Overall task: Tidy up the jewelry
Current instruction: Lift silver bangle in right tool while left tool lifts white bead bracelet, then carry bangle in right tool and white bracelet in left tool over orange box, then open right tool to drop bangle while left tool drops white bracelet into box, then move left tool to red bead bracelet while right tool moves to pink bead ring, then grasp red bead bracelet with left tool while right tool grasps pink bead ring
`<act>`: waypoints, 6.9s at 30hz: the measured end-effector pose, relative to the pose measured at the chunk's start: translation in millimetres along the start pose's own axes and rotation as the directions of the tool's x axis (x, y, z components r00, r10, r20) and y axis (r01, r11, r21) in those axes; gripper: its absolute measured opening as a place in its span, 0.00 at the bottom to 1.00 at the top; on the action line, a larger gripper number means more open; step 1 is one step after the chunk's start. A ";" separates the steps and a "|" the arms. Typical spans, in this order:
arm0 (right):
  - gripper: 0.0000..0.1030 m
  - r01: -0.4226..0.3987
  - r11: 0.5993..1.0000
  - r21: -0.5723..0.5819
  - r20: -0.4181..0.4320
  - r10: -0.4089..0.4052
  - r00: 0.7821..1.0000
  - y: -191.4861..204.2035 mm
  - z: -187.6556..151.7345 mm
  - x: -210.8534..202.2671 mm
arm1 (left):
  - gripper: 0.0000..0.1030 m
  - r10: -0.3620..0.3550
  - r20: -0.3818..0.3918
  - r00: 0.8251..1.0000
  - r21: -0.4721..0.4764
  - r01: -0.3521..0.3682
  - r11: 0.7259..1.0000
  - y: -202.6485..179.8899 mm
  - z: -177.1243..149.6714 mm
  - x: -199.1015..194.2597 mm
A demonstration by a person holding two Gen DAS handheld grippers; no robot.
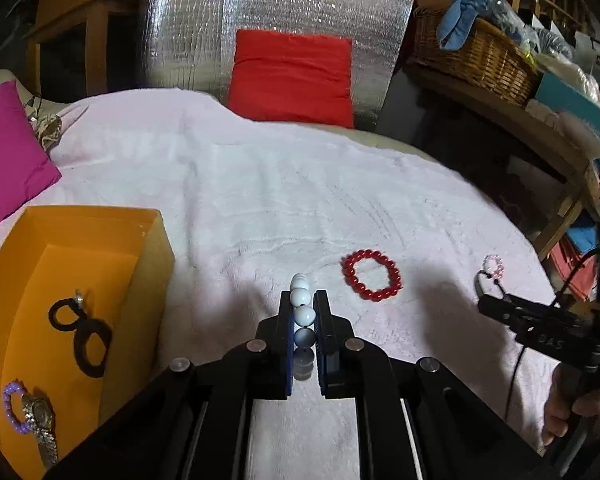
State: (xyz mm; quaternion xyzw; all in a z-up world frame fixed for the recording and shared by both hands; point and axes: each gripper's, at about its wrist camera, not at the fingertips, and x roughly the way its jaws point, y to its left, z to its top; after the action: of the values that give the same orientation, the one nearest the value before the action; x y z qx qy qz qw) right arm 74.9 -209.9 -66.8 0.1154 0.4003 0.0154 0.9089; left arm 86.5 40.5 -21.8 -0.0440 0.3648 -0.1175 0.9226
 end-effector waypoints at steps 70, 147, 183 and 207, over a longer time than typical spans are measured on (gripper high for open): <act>0.62 -0.361 0.854 -0.375 0.035 0.402 0.915 253.2 -6.6 -41.1 | 0.09 0.468 0.096 0.878 -0.347 -0.411 0.843 189.1 -27.5 -126.9; 0.63 -0.317 0.872 0.374 0.094 0.305 0.948 -102.4 42.6 -31.9 | 0.66 0.400 0.076 0.913 0.016 -0.402 0.915 -4.0 -14.4 -29.7; 0.13 0.232 0.950 0.209 0.017 -0.241 0.970 -121.0 58.7 67.3 | 0.66 0.099 -0.040 0.994 0.119 -0.093 0.988 -77.0 7.8 87.9; 0.08 -0.140 0.896 0.421 0.061 0.126 0.990 -171.3 54.6 21.2 | 0.09 -0.091 -0.075 0.993 0.069 0.096 0.993 -68.0 3.1 62.8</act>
State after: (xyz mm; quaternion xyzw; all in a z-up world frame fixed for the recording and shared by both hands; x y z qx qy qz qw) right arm 118.2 -384.8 -84.6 0.3377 0.3705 -0.0118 0.8652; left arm 120.4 -41.0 -49.8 -0.0232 0.3908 -0.1752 0.9034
